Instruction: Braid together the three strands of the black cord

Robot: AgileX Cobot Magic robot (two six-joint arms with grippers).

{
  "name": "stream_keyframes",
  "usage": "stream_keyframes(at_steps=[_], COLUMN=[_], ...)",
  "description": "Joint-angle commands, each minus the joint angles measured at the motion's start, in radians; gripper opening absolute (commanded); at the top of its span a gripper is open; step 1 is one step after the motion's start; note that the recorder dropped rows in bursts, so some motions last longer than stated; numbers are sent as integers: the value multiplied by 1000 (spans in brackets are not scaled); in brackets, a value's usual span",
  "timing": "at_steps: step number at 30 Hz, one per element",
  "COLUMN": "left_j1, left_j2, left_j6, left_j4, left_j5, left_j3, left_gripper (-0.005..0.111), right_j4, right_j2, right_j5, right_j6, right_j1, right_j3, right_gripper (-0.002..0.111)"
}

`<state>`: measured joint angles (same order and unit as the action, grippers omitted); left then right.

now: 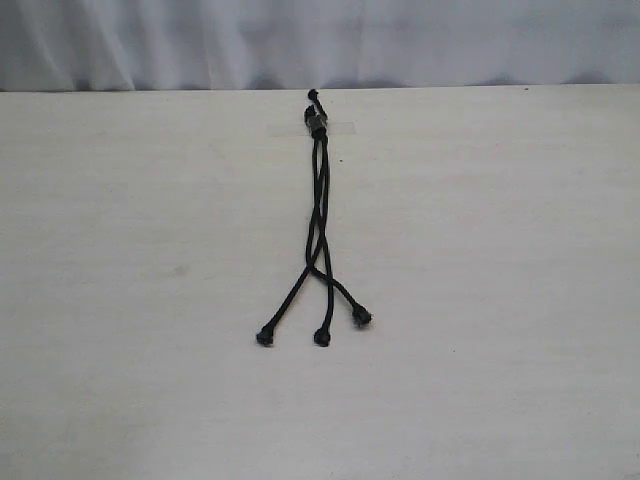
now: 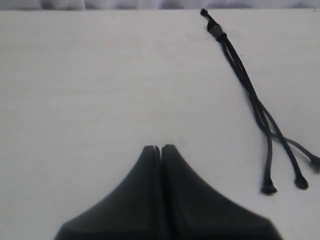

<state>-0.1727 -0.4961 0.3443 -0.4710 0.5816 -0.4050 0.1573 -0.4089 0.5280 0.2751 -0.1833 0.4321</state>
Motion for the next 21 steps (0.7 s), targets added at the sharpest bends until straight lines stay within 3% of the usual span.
stream_keyframes(at_steps=[1, 15, 21], left_j1=[0, 0, 0], left_j2=[76, 84, 194], left_j6=[3, 3, 3], left_j4=[50, 53, 99], left_j5=[-56, -64, -72], left_j3=[24, 28, 87], left_gripper=[0, 0, 0], right_j4=[-13, -20, -20], right_j2=[108, 217, 297], right_j5=[-126, -134, -141], right_j6=[-7, -7, -7], right_j1=[6, 6, 6], right_j3=[-122, -192, -299], right_gripper=[4, 4, 4])
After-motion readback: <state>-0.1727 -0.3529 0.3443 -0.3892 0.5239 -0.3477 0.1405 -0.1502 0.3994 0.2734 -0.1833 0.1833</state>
